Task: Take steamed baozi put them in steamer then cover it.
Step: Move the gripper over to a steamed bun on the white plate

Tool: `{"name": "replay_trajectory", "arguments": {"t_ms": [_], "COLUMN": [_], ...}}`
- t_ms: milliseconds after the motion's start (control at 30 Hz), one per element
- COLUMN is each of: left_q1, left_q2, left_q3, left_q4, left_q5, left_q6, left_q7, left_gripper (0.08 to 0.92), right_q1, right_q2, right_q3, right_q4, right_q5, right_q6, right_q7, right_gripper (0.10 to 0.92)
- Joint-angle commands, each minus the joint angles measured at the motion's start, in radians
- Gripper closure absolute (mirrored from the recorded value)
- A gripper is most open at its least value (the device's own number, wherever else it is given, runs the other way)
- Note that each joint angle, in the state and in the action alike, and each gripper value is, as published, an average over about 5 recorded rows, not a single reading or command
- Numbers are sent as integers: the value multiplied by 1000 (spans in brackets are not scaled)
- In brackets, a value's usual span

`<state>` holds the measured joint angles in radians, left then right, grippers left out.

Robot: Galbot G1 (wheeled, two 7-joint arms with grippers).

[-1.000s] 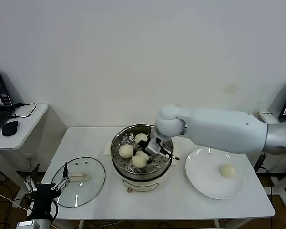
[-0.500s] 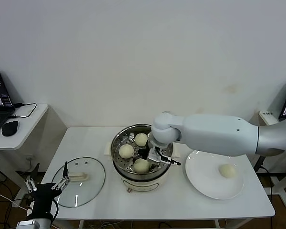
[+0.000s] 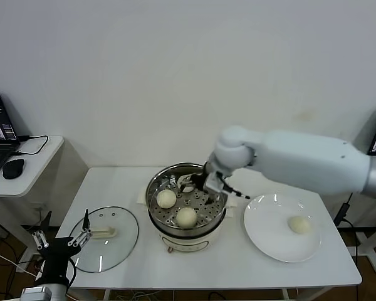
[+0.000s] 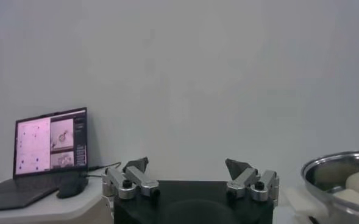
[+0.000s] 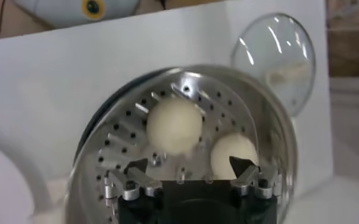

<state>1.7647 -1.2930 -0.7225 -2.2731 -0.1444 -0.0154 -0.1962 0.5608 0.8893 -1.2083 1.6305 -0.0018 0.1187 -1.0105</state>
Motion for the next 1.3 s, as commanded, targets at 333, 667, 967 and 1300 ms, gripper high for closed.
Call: {"name": "replay_trajectory", "arguments": {"t_ms": [333,667,967,1300], "left_q1": [-33,-43,-34,-15], "left_q2": [30,41,35,28], "left_q3": [38,65,62,40], "left_q4": [33,43,41,29], "left_q5": [1,6,12,15], "left_q6": [-1,2,3,6], "left_q7": [2,4,5,7], "left_gripper": [177,177,177,177], "right_q1": [-244,-632,-952,-1004], "right_q2": [-649,-693,-553,-436], "right_q3": [206,414,742,791], "right_q4": [98,2,-161,-286], "right_q5": [-16,-156,-218,-264], "right_q6": [-343,-341,-337,-303], "right_q7": [-62,-15,18,36], "right_gripper": [203,203,203,203]}}
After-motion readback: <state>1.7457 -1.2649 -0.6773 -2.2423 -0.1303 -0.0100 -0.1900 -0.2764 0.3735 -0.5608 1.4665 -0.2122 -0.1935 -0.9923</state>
